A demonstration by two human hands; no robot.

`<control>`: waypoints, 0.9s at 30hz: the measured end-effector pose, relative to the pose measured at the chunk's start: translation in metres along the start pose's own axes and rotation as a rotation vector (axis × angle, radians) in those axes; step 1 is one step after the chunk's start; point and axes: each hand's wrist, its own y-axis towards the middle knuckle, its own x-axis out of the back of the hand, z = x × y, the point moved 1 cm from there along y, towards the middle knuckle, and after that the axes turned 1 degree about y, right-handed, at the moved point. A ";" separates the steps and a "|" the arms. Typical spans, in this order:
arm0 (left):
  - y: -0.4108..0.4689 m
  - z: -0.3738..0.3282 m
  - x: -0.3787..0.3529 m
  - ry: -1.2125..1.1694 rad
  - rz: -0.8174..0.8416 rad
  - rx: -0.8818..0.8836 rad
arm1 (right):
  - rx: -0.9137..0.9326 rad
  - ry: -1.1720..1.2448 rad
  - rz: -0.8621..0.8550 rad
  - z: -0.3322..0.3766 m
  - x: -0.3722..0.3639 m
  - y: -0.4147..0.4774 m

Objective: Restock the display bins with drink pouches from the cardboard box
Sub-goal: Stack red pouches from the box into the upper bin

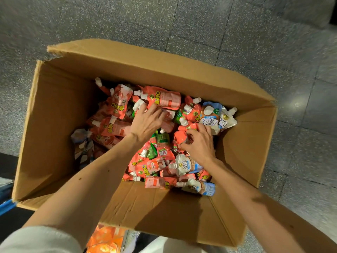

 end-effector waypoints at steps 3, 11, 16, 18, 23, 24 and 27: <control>-0.013 -0.004 -0.003 0.012 0.050 0.004 | -0.095 0.088 0.025 0.003 0.006 -0.003; -0.038 0.001 0.002 -0.264 -0.002 0.104 | -0.171 0.322 0.047 0.014 0.023 -0.010; -0.095 0.018 0.034 -1.153 0.007 0.641 | -0.165 0.636 0.225 0.045 0.045 -0.019; -0.125 0.022 0.054 -1.445 -0.060 0.824 | -0.152 0.689 0.301 0.065 0.045 -0.021; -0.207 0.021 0.093 -1.935 -0.307 1.041 | -0.075 0.865 0.396 0.142 0.046 -0.049; -0.225 0.019 0.101 -1.991 -0.382 1.069 | -0.066 0.890 0.407 0.158 0.043 -0.057; -0.286 0.008 0.123 -2.107 -0.600 1.140 | 0.055 0.960 0.576 0.214 0.036 -0.103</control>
